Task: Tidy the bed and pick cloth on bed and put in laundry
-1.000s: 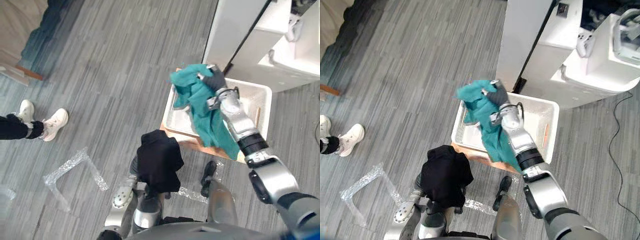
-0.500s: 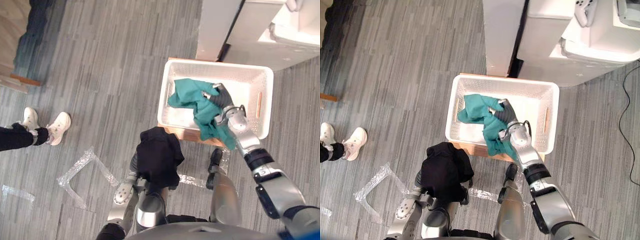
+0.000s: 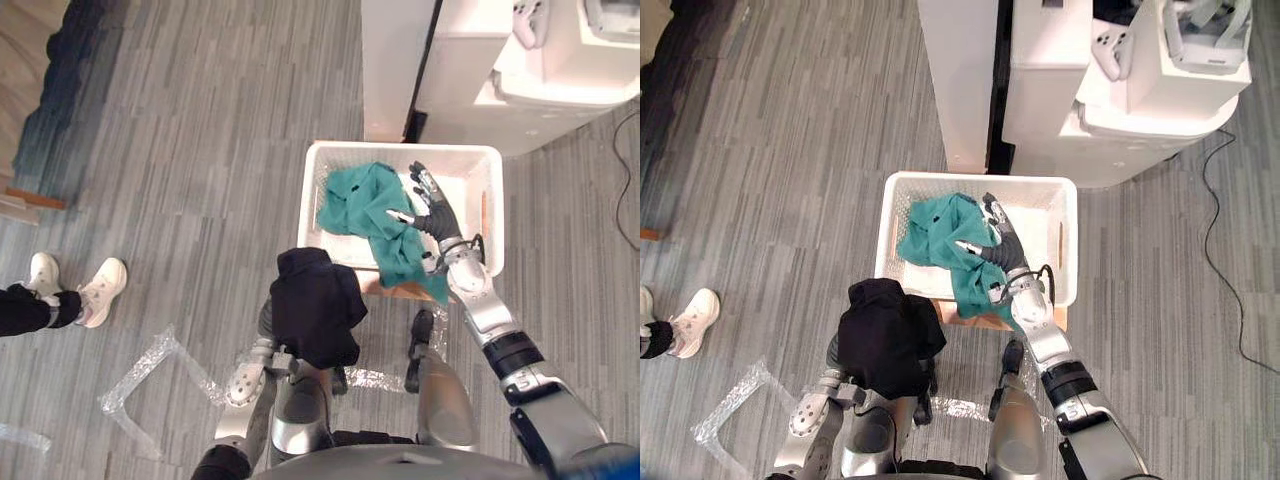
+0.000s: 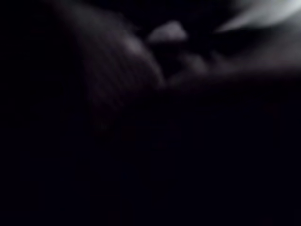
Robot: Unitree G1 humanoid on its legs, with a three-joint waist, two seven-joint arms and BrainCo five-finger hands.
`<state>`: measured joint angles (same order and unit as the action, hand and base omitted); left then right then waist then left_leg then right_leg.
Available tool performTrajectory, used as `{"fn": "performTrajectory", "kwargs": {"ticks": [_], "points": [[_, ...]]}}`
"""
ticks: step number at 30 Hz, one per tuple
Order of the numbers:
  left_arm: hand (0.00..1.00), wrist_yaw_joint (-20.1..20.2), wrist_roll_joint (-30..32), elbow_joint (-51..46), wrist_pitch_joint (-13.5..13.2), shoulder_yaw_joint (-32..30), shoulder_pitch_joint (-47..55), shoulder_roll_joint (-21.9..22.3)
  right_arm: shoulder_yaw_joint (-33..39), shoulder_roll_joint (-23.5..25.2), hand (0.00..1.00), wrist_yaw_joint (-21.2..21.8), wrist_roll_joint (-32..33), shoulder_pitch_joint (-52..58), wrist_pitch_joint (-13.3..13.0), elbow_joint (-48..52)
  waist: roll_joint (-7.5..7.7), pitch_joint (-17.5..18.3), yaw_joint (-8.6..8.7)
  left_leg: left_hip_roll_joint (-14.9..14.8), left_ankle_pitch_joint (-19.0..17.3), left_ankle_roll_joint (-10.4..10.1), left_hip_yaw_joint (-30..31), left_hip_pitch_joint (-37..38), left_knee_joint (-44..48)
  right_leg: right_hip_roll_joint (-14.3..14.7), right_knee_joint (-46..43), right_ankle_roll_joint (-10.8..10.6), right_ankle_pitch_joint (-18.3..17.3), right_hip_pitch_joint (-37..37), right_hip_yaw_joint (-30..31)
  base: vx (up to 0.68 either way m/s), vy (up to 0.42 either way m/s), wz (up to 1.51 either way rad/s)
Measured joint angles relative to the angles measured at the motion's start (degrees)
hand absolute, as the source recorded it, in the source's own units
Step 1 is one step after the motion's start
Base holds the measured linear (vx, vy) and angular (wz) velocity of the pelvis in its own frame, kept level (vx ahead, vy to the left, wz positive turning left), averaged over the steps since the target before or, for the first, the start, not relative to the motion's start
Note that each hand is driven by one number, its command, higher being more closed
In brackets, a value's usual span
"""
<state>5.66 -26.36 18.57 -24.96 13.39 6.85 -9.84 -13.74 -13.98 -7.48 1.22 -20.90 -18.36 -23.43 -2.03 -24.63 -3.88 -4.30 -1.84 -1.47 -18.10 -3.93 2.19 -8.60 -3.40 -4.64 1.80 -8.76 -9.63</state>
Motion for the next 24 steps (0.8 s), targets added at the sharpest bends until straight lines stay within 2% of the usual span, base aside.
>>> {"fn": "performTrajectory", "kwargs": {"ticks": [3, 6, 9, 11, 19, 20, 22, 24], "points": [[1.00, -2.13, 0.06, -4.91, 3.23, 0.02, 0.26, -0.27, 0.75, 0.16, 0.00, -0.74, 0.96, 6.26, 0.60, 2.51, 1.98, 2.93, 0.63, -0.01, -0.60, -0.64, -0.10, 2.06, -0.13, 0.43, 1.81, -0.01, 0.11, 2.88, 0.04, 0.11, 0.013, -0.04], [1.00, -3.37, 0.09, -10.31, 5.49, 0.10, 1.26, -0.25, 3.19, 1.33, 0.00, -1.78, 3.38, 13.77, 1.15, 3.76, 2.92, 6.50, 1.38, 0.08, -0.97, -0.99, -0.23, 4.00, -0.37, 0.50, 3.06, -0.01, 0.11, 5.13, 0.34, 0.10, 0.012, -0.02], [1.00, -4.42, 0.10, -13.06, 6.60, 0.01, 1.02, -0.22, 4.63, 2.63, 0.00, -1.81, 4.48, 19.11, 1.50, 3.61, 2.58, 8.65, 1.97, 0.12, -0.97, -0.99, -0.30, 6.35, -0.92, 0.55, 3.19, -0.01, 0.10, 7.06, 0.42, 0.05, 0.011, -0.06], [1.00, -6.35, 0.21, -14.89, 6.64, -0.11, 1.15, 0.14, 4.62, 3.18, 0.00, -1.67, 4.92, 24.42, 2.14, 3.06, 2.11, 11.53, 3.10, 0.17, -0.97, -0.99, -0.39, 8.65, -2.24, 0.71, 3.42, 0.06, 0.02, 8.72, 0.44, 0.00, 0.000, 0.00], [1.00, -14.38, 3.26, -15.48, 6.85, -2.04, -1.40, 0.57, 4.61, 5.06, 0.00, 1.17, 4.90, 35.42, 2.98, -1.28, 2.76, 16.50, 5.10, 0.05, -0.84, -1.21, -2.47, 12.16, -4.69, 1.09, 3.75, -0.11, -0.32, 10.34, 2.62, -0.10, -0.008, -0.15], [1.00, -16.02, 4.31, -15.48, 7.25, -2.91, -1.48, 0.55, 4.74, 5.06, 0.00, 2.11, 4.89, 37.21, 2.98, -1.81, 2.98, 17.58, 6.15, 0.18, -0.24, -1.42, -2.93, 12.61, -5.79, 1.20, 4.36, -0.51, -0.14, 10.33, 2.81, -0.07, -0.010, -0.12], [1.00, -17.44, 5.99, -15.47, 8.27, -3.85, -2.06, 0.34, 4.98, 5.10, 0.00, 3.06, 4.90, 38.22, 2.99, -3.07, 3.06, 17.93, 6.47, 0.22, 0.07, -1.36, -3.48, 13.34, -6.75, 1.44, 4.70, -0.59, -0.01, 10.37, 3.43, -0.06, -0.008, -0.15], [1.00, -19.35, 9.13, -15.42, 10.85, -5.52, -4.71, -0.48, 5.35, 5.08, 0.00, 4.73, 4.91, 40.75, 2.98, -3.59, 3.41, 18.65, 7.14, 0.21, 0.42, -1.61, -3.75, 14.02, -7.63, 1.73, 5.30, -0.57, 0.28, 10.75, 4.09, -0.05, -0.004, -0.09]]}}
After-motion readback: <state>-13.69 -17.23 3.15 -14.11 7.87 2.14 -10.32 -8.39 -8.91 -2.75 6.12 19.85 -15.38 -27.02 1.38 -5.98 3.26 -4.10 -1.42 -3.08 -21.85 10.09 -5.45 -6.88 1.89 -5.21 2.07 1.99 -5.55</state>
